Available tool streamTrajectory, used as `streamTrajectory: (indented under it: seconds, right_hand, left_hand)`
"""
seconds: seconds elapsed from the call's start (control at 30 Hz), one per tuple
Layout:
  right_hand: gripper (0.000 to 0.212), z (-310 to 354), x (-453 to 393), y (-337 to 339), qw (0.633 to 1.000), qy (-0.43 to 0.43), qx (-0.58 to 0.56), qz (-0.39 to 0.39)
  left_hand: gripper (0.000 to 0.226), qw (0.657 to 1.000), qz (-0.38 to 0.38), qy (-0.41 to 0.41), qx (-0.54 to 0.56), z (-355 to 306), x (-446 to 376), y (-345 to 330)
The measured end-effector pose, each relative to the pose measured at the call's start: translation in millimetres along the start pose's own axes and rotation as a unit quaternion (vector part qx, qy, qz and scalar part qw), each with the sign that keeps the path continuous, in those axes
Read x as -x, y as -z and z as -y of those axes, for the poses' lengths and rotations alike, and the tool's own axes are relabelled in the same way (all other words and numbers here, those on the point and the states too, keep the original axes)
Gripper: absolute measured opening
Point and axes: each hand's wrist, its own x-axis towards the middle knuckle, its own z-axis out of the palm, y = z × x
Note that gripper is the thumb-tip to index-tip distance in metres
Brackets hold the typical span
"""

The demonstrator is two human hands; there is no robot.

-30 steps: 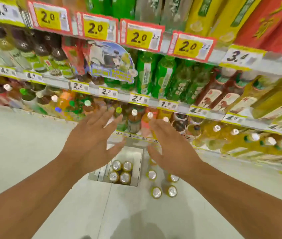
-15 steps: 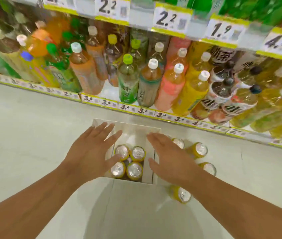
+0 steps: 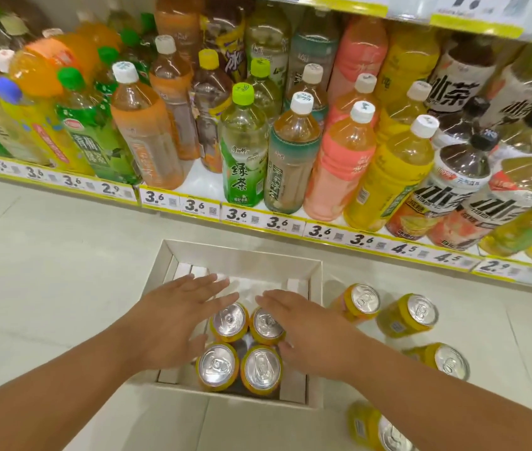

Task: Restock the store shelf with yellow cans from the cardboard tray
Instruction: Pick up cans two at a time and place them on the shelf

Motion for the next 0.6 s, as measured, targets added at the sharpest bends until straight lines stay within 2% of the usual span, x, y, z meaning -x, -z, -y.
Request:
streamTrajectory:
  seconds: [0.23, 0.4, 0.47, 0.6]
  right_hand:
    - [0.081, -1.9, -14.1, -8.7, 0.998, 0.006, 0.045, 0.034]
    - [0.084, -5.8, -22.6, -19.1, 0.995, -0.007, 0.094, 0.033]
    - [0.083, -6.9, -26.4, -23.9, 0.994, -0.008, 0.108, 0.025]
    - [0.074, -8.7, -30.9, -23.2, 0.997, -0.024, 0.066, 0.008]
  left_hand:
    - [0.097, 0.999, -0.010, -0.044, -0.002, 6.3, -11.2, -17.3]
    - [0.098, 0.999, -0.004, -0.035, 0.028, 11.0, -25.6, -25.6]
    - [0.093, 0.998, 0.012, -0.029, 0.063, 10.4, -28.6, -27.1]
    - [0.077, 0.976, 0.023, 0.007, 0.218, 12.5, -28.7, -33.2]
